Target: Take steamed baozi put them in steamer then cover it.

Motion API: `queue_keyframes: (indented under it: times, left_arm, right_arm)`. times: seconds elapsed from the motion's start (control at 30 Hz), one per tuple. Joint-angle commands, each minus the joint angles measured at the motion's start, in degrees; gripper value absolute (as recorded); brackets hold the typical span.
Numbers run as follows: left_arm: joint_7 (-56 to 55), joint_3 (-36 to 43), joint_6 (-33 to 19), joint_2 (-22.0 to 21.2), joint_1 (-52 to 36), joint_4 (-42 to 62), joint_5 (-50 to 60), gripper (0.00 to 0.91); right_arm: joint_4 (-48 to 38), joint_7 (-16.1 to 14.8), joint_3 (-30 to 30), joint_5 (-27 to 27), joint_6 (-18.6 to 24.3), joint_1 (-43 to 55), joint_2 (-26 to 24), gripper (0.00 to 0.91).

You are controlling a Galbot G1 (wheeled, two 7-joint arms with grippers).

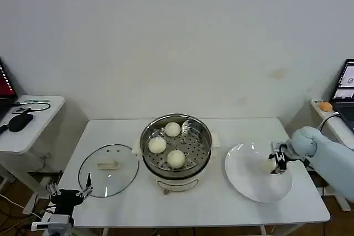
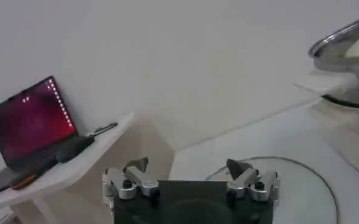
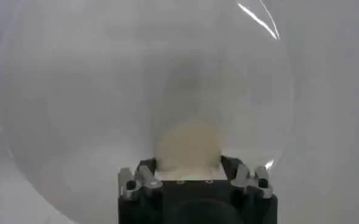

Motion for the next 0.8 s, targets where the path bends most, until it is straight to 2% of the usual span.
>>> queue_keyframes:
  times: [0.03,0.33,0.47,0.63,0.8]
  left_arm:
    - [-0.08,0.00,-0.09,0.00,0.09,-0.06,-0.03,0.907]
    - [-0.05,0.73,0.02,0.33,-0.81,-0.21,0.08,0.907]
    - [0.09,1.15,0.10,0.63,-1.00,-0.09,0.57,0.907]
    - [0.07,1.66,0.13,0.74,-1.51,-0.12,0.70,0.907]
    - [0.09,1.25,0.17,1.13,-2.01,0.19,0.46,0.907]
  right_arm:
    - [1.61,-1.01,-0.18,0.68,-0.65,1.51,-0.96,0.595]
    - [13.27,-0.03,-12.81,9.64,-3.98,19.96,-7.77,0.615]
    - [17.28,0.83,-20.13,14.95,-5.82,31.05,-8.26,0.615]
    - [22.50,3.49,-31.56,21.50,-8.99,45.28,-5.13,0.615]
    - [26.08,6.71,-37.18,28.63,-14.02,51.46,1.48,0.625]
